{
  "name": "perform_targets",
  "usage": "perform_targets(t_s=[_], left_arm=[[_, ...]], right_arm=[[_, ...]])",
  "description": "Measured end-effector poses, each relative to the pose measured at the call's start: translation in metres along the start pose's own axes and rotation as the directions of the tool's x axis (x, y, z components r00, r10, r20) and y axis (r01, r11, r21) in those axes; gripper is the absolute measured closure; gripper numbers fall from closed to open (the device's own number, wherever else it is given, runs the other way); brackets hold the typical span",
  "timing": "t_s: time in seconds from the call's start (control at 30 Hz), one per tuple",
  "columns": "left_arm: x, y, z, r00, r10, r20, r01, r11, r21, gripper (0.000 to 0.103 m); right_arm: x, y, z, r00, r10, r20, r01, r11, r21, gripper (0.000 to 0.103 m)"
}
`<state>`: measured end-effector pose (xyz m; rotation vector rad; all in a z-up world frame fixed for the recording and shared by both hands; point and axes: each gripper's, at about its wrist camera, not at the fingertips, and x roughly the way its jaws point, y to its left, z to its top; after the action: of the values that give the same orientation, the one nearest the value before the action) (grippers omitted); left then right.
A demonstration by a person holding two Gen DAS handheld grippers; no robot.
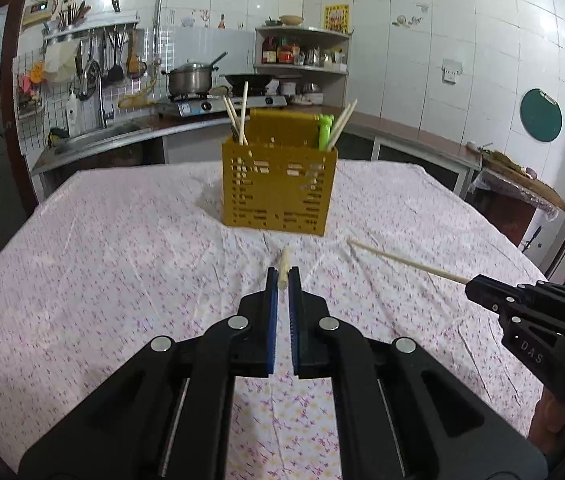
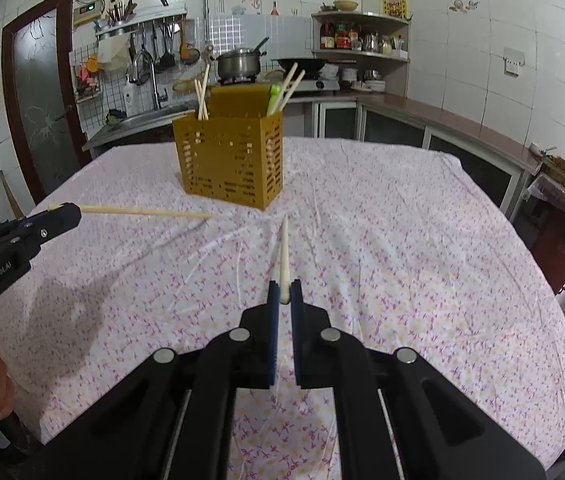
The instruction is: Organize utensils
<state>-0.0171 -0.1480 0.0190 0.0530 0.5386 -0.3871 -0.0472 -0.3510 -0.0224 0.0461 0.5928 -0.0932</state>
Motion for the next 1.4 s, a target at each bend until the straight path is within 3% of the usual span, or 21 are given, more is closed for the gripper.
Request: perform_targets(t_s=[0.37,0.63,1.1,1.4], left_arm=[[-0.003,0.021,0.031,0.995,0.017,0.098,-0.016,1.0,-0.016,0.099],[0.001,0.024,0.038,0.992,0.022,0.124,-0.02,1.0,-0.015,0.099],[0.008,0.026,0.037,0.991,0.032,0.129,-0.03,0.999,-0.016,0.099],[0.009,0.027,0.032,0.992,0.025,0.124,-0.023,1.0,-0.017,0.099]], right_arm=[[-0.01,-0.002,0.027,0.995,-0.015,0.097,0.015,1.0,-0.004,0.097],[-0.01,0.0,0.039,0.992,-0.017,0.124,0.019,1.0,-0.019,0.097],[0.0,0.002,0.038,0.994,-0.024,0.108,0.027,0.999,-0.022,0.097],[0.009,-0.01,0.024,0.998,-0.024,0.049,0.025,1.0,-0.008,0.096]])
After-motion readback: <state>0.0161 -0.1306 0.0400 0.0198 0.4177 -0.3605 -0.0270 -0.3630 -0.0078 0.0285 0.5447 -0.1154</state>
